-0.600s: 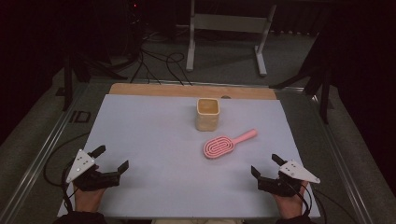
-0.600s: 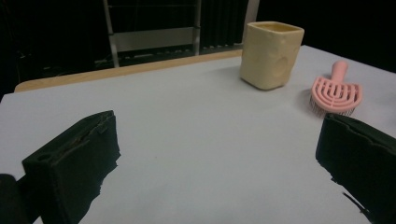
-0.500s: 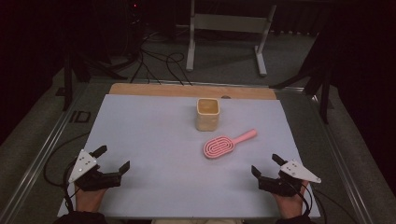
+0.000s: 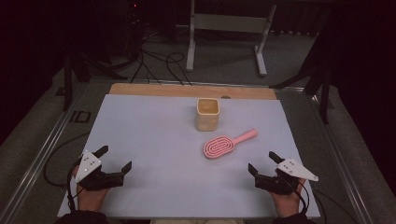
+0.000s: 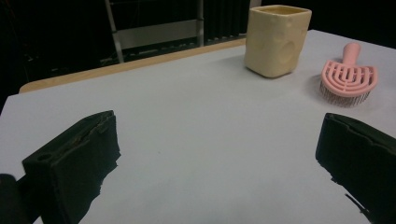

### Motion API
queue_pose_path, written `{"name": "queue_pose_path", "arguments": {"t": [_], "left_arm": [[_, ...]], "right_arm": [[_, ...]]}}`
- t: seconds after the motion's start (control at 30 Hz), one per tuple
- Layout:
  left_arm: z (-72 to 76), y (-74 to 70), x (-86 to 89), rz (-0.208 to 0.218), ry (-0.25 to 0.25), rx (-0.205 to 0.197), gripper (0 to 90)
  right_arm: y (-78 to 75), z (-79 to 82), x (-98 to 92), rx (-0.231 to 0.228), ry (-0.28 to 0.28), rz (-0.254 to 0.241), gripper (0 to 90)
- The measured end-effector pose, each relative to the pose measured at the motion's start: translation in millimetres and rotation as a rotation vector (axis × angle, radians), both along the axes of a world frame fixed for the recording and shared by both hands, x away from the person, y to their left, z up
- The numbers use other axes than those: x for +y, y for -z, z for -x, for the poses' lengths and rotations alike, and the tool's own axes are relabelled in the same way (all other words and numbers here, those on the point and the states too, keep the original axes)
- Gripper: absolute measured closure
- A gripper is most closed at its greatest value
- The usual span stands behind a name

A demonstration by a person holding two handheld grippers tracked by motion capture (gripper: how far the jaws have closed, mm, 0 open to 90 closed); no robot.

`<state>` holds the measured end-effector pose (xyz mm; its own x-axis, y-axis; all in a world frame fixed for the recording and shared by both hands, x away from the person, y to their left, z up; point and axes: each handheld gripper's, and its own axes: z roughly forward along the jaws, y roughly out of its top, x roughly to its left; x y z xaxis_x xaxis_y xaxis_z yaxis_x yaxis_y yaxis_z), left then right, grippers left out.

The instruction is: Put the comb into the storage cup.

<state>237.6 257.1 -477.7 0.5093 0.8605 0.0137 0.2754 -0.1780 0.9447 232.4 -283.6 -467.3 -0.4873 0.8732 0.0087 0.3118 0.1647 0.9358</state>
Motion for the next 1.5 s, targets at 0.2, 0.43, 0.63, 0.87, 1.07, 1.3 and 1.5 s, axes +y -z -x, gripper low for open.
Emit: {"name": "queue_pose_path", "arguments": {"t": [0.2, 0.43, 0.63, 0.87, 1.07, 1.3, 1.5], "left_arm": [[2.1, -0.6, -1.5, 0.002, -0.013, -0.027, 0.1], [1.5, 0.8, 2.5, 0.032, -0.031, -0.020, 0.1], [0.7, 1.6, 3.7, 0.041, -0.039, -0.018, 0.1], [-0.1, 2.7, 2.8, 0.030, -0.048, -0.020, 0.1], [-0.6, 3.3, 4.6, 0.040, -0.059, -0.022, 0.1], [-1.3, 4.1, 4.2, 0.042, -0.061, -0.019, 0.1], [-1.4, 4.5, 3.9, 0.042, -0.068, -0.021, 0.1]], "right_arm": [[-7.1, -2.8, 8.4, -0.001, -0.015, 0.024, 8.8], [-24.3, -11.1, 15.6, -0.021, -0.020, 0.019, 8.8], [-38.3, -18.8, 16.7, -0.046, -0.009, 0.005, 8.8], [-52.8, -34.3, 29.0, -0.043, 0.003, 0.006, 8.8], [-54.9, -47.5, 38.9, 0.005, 0.005, -0.013, 8.8], [-59.0, -60.5, 49.6, 0.005, -0.012, -0.003, 8.8], [-62.3, -71.0, 60.6, 0.018, -0.021, 0.000, 8.8]]}}
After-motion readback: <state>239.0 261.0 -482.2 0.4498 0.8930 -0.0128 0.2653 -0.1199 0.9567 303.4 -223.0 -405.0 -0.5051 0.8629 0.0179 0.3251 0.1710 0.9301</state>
